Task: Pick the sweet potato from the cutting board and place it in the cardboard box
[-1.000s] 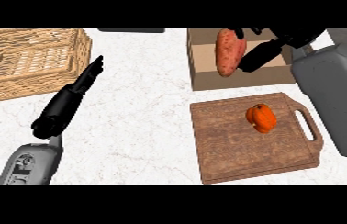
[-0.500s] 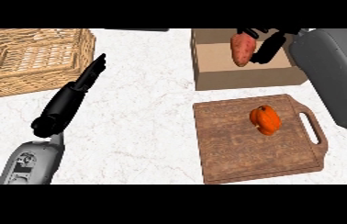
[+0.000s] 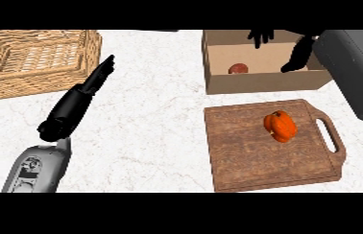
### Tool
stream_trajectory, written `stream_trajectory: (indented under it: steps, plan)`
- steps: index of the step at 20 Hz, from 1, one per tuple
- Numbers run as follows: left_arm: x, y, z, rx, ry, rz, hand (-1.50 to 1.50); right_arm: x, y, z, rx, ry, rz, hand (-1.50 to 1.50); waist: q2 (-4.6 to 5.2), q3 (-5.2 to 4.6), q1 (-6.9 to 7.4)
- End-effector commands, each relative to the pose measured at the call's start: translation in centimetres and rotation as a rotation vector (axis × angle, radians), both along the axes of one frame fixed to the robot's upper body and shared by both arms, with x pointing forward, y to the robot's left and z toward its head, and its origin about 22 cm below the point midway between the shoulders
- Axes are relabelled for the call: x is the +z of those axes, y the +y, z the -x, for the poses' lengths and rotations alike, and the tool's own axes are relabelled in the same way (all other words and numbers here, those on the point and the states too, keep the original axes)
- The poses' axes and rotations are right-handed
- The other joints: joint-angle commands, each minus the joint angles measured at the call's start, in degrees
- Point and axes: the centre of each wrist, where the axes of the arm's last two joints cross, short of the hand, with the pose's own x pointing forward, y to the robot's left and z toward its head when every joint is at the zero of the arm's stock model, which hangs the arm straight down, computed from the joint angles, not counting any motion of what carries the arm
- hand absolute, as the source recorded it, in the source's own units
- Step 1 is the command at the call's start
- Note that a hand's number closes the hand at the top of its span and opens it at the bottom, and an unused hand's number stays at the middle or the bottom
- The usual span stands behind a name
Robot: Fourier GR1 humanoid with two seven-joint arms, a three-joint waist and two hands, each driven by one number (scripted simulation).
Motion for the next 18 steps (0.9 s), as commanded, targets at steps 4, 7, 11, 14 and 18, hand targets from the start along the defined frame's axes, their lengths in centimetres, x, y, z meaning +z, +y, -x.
stream_trajectory:
  steps: [4,7,11,14,18]
  plan:
    - [0.6,0.1,-0.3,0.007,-0.02,0.013,0.0,-0.7,0.1,-0.6,0.107,0.058,-0.432,-1.5,0.1,0.13,-0.06]
    - [-0.7,0.4,0.1,0.011,0.004,0.006,0.0,-2.1,0.3,-0.7,0.045,0.203,-0.795,-1.5,0.19,0.12,-0.64]
    - [-0.2,0.1,0.0,-0.004,-0.004,-0.004,0.0,-1.2,-2.0,-0.8,-0.086,0.345,-1.018,-1.5,0.2,0.07,-0.11]
    - [0.9,0.7,-0.1,-0.009,-0.021,-0.003,0.0,-0.7,-4.3,-0.5,-0.215,0.38,-1.076,-1.5,0.37,0.08,0.85]
    - [0.5,0.1,-0.3,-0.022,-0.027,0.005,0.0,0.3,-5.2,-0.4,-0.289,0.358,-1.163,-1.5,0.95,0.09,1.51]
